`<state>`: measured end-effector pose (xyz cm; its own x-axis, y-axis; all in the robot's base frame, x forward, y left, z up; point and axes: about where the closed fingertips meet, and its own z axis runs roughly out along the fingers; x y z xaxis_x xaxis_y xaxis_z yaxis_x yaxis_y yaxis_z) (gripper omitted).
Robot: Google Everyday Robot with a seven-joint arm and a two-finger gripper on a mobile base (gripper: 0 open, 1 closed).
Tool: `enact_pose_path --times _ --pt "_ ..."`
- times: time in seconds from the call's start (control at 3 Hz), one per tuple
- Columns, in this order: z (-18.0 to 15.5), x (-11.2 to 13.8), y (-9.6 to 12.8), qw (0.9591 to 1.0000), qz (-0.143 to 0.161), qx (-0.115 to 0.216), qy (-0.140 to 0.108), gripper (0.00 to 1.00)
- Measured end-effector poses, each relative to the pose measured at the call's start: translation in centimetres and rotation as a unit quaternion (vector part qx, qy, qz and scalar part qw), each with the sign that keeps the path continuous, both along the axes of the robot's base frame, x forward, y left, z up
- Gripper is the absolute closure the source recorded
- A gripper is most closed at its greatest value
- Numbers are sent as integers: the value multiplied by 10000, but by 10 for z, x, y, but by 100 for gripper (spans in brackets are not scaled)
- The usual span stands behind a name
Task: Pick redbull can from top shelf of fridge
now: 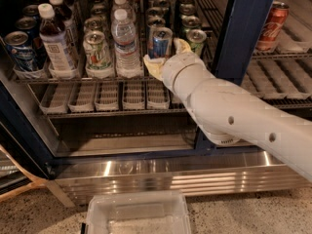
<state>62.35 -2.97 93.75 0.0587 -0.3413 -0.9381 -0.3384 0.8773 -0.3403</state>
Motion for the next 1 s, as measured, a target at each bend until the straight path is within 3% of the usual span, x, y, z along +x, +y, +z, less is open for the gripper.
enact_pose_path --times 0.33,1.0 --pt "-2 16 -5 9999 -158 39 -5 39" --pt "-18 35 6 9997 -158 22 162 39"
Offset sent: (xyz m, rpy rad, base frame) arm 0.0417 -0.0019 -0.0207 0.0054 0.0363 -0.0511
